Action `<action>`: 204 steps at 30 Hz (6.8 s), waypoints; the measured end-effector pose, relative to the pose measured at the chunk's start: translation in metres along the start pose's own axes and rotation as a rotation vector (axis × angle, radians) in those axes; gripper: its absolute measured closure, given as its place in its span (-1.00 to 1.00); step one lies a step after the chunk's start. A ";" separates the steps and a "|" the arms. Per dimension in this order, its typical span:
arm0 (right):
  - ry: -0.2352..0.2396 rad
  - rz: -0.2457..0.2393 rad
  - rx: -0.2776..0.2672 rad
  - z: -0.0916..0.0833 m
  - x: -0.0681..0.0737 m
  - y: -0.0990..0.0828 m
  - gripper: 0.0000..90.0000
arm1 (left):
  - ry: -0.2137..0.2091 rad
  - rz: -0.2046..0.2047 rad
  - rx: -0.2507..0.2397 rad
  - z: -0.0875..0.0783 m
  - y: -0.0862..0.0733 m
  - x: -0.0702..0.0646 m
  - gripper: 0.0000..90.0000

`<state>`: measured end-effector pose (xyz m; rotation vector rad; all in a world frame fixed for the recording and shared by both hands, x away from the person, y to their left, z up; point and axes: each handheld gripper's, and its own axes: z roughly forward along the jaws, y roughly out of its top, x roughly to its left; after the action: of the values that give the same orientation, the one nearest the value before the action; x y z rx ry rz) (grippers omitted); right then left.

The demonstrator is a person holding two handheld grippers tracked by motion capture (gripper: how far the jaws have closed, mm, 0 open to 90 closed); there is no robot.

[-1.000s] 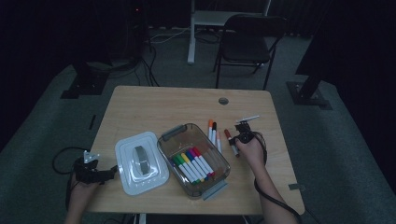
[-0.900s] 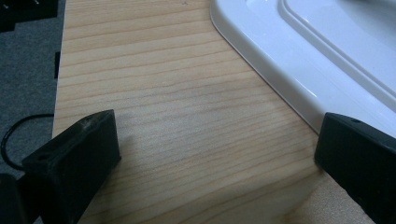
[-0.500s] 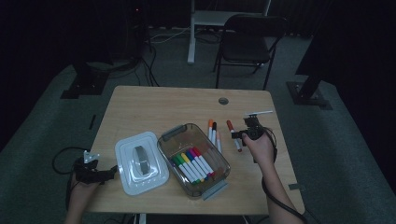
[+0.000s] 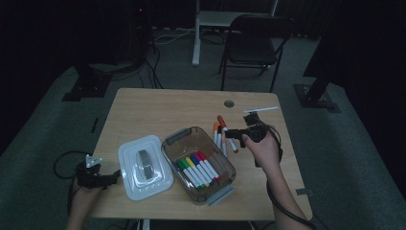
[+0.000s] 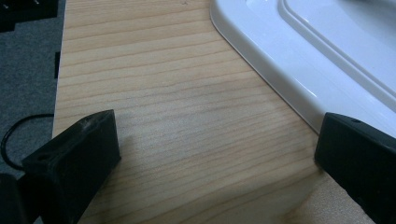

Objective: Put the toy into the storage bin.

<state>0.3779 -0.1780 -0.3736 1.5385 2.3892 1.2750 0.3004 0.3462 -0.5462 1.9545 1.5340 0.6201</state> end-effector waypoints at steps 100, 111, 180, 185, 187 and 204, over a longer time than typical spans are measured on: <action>0.140 -0.233 0.249 0.057 0.065 -0.012 0.35 | 0.000 0.002 0.001 0.000 0.000 0.000 -0.99; 0.058 -0.171 0.107 0.017 0.011 -0.009 0.27 | 0.000 0.002 0.000 0.000 0.000 0.000 -0.99; -0.157 0.107 0.014 0.033 -0.055 -0.021 0.70 | -0.001 0.001 0.001 0.000 0.000 0.000 -0.99; -0.093 0.048 -0.032 0.017 -0.025 -0.012 0.70 | -0.001 0.001 0.001 0.000 0.000 0.000 -0.99; -0.055 0.008 -0.033 0.013 -0.007 -0.008 0.70 | -0.001 0.003 0.001 0.000 0.000 0.000 -0.99; 0.102 -0.150 0.058 0.033 0.067 -0.005 0.70 | -0.001 0.001 0.000 0.000 0.000 0.000 -0.99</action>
<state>0.3543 -0.1073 -0.3732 1.3074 2.5691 1.2940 0.2998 0.3462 -0.5462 1.9560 1.5322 0.6194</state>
